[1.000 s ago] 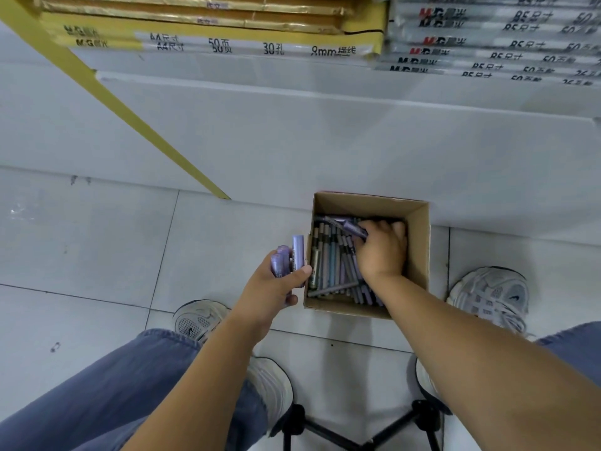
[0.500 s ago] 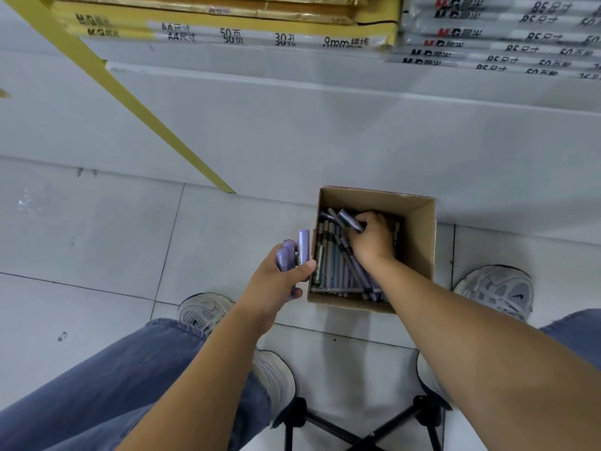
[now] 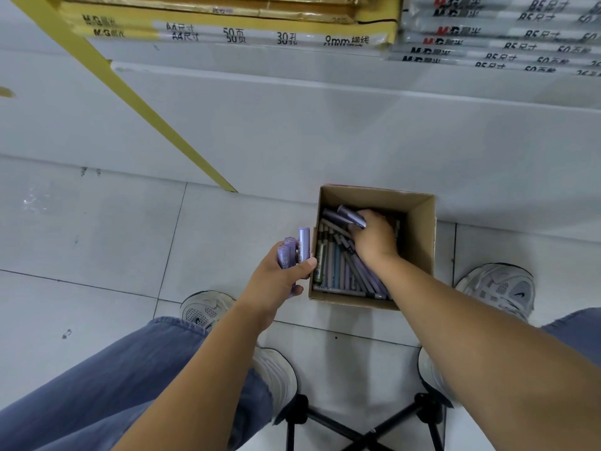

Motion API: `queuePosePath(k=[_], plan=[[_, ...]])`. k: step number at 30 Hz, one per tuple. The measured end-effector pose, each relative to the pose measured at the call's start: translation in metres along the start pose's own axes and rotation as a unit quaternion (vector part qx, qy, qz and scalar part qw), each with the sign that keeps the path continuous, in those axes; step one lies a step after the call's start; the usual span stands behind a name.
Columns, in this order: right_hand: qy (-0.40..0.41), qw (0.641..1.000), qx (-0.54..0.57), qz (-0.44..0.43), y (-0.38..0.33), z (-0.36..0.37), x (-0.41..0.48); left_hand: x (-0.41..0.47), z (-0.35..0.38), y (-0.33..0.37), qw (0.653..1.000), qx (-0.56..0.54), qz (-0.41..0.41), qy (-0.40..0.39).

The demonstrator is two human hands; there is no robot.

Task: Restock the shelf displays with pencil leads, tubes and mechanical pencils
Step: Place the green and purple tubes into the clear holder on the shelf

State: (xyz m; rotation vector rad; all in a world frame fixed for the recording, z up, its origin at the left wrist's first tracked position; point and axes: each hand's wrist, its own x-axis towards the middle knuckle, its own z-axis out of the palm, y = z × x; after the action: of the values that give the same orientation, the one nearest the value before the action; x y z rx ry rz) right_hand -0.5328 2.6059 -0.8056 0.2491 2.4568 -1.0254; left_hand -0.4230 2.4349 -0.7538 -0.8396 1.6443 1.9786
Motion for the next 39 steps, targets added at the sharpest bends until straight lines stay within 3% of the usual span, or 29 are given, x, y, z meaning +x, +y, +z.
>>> queuePosePath(k=[2,7,10,24,39], plan=[[-0.012,0.999,0.037,-0.011,0.002,-0.003,-0.011,0.0,-0.001,-0.001,1.0,-0.006,-0.002,-0.007],[-0.169,0.986,-0.011,0.0,0.007,0.003,-0.033,0.002,-0.003,-0.001,1.0,-0.005,-0.003,-0.013],[-0.218,0.976,-0.007,0.009,0.004,0.008,-0.035,0.004,-0.004,0.002,1.0,0.006,-0.004,-0.014],[-0.231,0.958,0.129,0.108,0.008,0.02,-0.024,0.007,-0.006,0.003,0.999,0.031,-0.006,-0.022],[-0.238,0.937,0.231,0.106,0.002,0.026,-0.024,0.004,-0.004,0.003,0.999,0.025,-0.01,-0.017]])
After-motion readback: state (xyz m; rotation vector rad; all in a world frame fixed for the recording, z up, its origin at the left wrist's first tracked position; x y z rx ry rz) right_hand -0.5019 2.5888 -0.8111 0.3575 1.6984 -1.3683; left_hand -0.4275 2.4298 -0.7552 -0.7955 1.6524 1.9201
